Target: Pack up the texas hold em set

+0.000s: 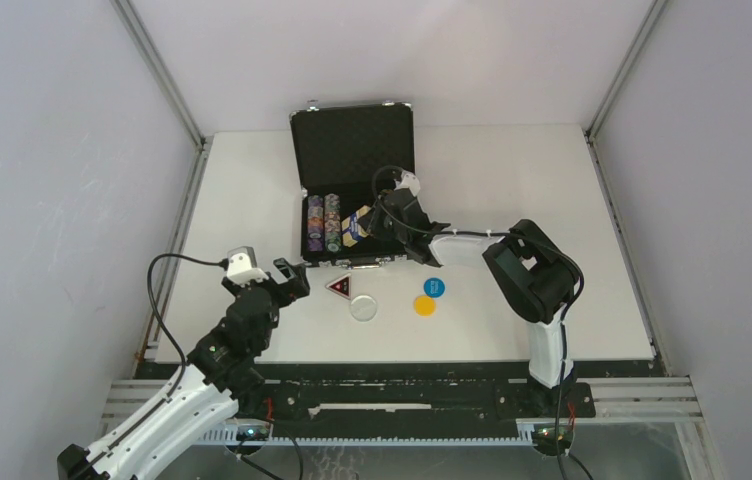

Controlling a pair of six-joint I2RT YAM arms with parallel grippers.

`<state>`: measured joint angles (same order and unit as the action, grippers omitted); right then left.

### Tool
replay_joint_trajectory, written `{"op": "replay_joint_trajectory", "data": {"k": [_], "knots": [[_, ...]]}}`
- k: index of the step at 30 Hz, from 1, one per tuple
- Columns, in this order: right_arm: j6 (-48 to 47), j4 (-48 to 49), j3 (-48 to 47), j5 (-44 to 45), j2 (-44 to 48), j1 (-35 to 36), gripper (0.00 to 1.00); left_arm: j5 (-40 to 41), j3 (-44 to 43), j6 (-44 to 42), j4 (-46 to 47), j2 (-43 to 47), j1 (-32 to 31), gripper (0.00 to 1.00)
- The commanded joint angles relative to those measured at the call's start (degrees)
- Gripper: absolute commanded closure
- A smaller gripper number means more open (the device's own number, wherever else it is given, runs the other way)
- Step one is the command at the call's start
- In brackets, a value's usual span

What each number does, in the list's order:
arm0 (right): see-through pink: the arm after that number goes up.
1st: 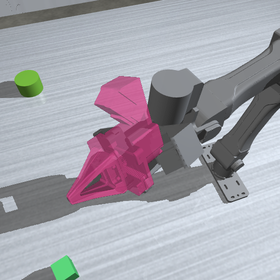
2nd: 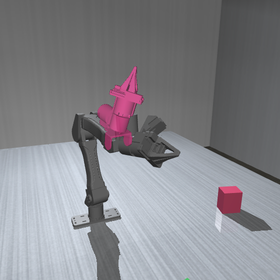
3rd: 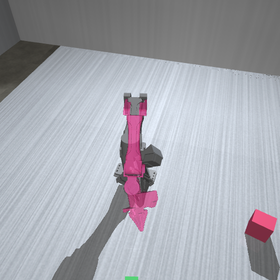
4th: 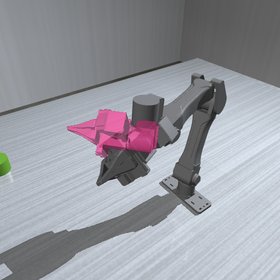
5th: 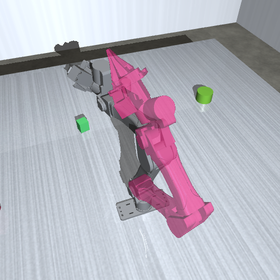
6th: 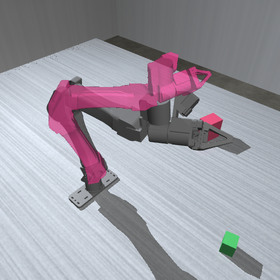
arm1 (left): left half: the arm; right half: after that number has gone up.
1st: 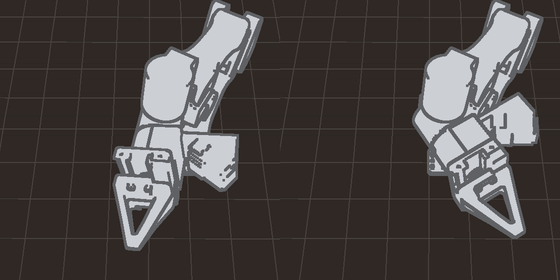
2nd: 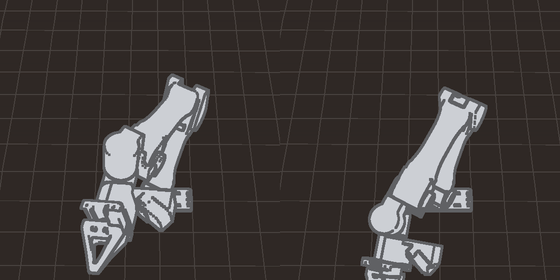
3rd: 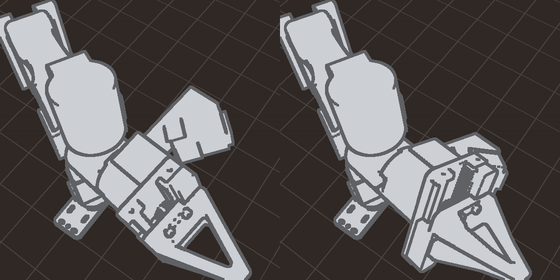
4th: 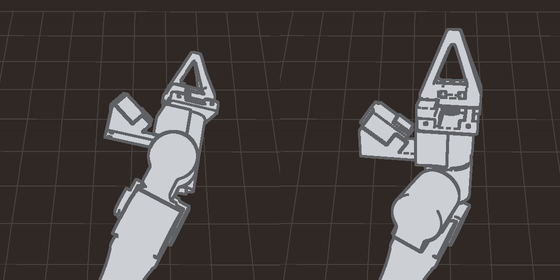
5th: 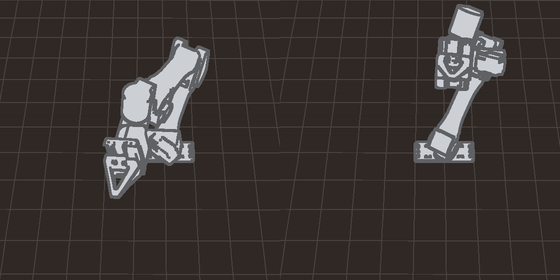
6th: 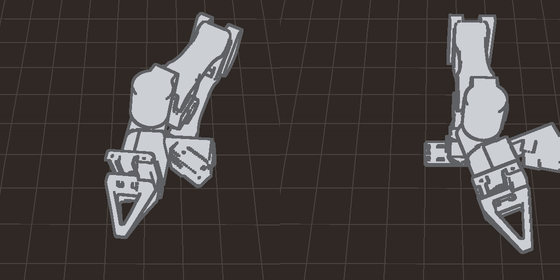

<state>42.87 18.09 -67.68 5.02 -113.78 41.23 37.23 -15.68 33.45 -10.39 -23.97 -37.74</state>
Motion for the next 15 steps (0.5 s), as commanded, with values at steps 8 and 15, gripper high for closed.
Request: {"op": "replay_joint_trajectory", "data": {"k": [8, 15], "knots": [[-1.4, -4.83, 1.84, 0.75, 1.05, 1.31, 1.0, -0.26, 1.1, -0.9, 1.78, 0.59, 0.47, 0.0], [-1.2, -4.4, 3.3, 1.32, 1.77, 1.31, 1.0, -0.25, 1.1, -0.86, 1.71, 0.51, 0.47, 0.0]]}}
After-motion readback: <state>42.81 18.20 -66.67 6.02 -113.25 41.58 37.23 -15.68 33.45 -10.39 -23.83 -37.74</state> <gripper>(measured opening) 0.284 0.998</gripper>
